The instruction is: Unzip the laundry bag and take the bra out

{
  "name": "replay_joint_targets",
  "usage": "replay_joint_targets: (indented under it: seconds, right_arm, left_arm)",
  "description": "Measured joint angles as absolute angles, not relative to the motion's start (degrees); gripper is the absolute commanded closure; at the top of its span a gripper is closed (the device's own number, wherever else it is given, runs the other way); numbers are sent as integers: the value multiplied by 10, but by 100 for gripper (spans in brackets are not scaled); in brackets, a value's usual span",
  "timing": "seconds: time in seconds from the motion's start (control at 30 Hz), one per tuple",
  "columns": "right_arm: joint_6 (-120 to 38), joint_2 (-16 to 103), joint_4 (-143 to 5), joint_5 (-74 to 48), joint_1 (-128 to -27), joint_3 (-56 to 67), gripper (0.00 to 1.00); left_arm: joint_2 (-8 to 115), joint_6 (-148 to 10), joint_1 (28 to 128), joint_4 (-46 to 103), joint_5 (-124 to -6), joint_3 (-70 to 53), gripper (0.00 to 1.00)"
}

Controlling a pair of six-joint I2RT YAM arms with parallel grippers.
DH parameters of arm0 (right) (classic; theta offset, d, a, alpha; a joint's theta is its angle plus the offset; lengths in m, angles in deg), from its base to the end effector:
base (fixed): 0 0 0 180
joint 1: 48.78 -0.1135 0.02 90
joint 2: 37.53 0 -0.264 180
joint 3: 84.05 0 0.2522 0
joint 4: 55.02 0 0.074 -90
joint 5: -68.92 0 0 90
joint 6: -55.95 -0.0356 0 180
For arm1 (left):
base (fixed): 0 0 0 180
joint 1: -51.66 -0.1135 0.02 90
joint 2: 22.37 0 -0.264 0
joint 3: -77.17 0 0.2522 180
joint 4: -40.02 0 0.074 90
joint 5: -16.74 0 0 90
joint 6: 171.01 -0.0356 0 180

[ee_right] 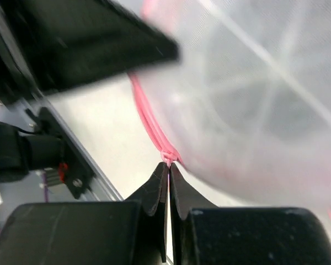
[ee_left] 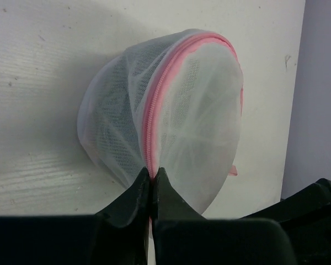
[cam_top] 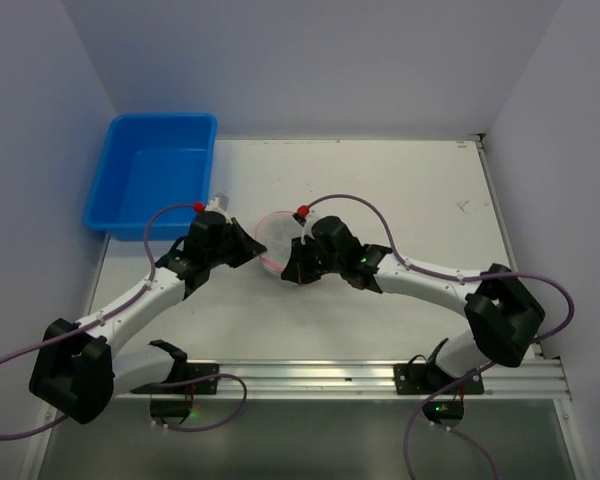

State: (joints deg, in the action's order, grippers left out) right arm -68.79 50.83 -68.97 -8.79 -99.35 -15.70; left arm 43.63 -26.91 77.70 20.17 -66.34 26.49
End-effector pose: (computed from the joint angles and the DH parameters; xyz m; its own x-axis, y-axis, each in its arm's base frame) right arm 0.2099 0.2672 0.2303 -0.7855 -0.0786 -0.6138 -0.5101 0.6438 0.5704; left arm 0.2185 -0.1115 0.2251 -0.7282 -0.5392 -0.4231 -0.1118 0.7025 -0.7029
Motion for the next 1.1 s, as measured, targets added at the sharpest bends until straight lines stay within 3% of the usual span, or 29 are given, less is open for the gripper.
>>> replay_joint_targets:
  seconds: [0.23,0.4,0.47,0.5,0.6,0.67,0.73,0.83,1.1]
  right_arm:
    - [-668,406,-720,-100,-876,-271,100]
    - [-645,391,-764,-111,-831,-281,100]
    - [-634,391,-776,-104,-837,-273,88]
    - [-629,393,-783,-100,-839,-266,81]
    - [-610,393,-806,-97,-850,-241,55]
    - [-595,386,-824,-104,-860,-219,40]
    - [-582,370,-849,-122,-878,-195,30]
    - [-570,347,-875,-155,-913,-148,25]
    - [-608,363,-846,-171,-942,-94,23]
  left_arm:
    - [428,-295,758,187,-648,265,100]
    - [394,-302,753,183,-645,291,100]
    - [375,-300,763,184,-645,312,83]
    - [366,-298,770,185,-645,321,57]
    - [343,-294,785,182,-644,339,10]
    - [324,-295,786,177,-651,339,0]
    - [306,-298,786,165,-664,331,0]
    - [293,-311,782,149,-672,306,0]
    - [285,-362,742,128,-698,264,14]
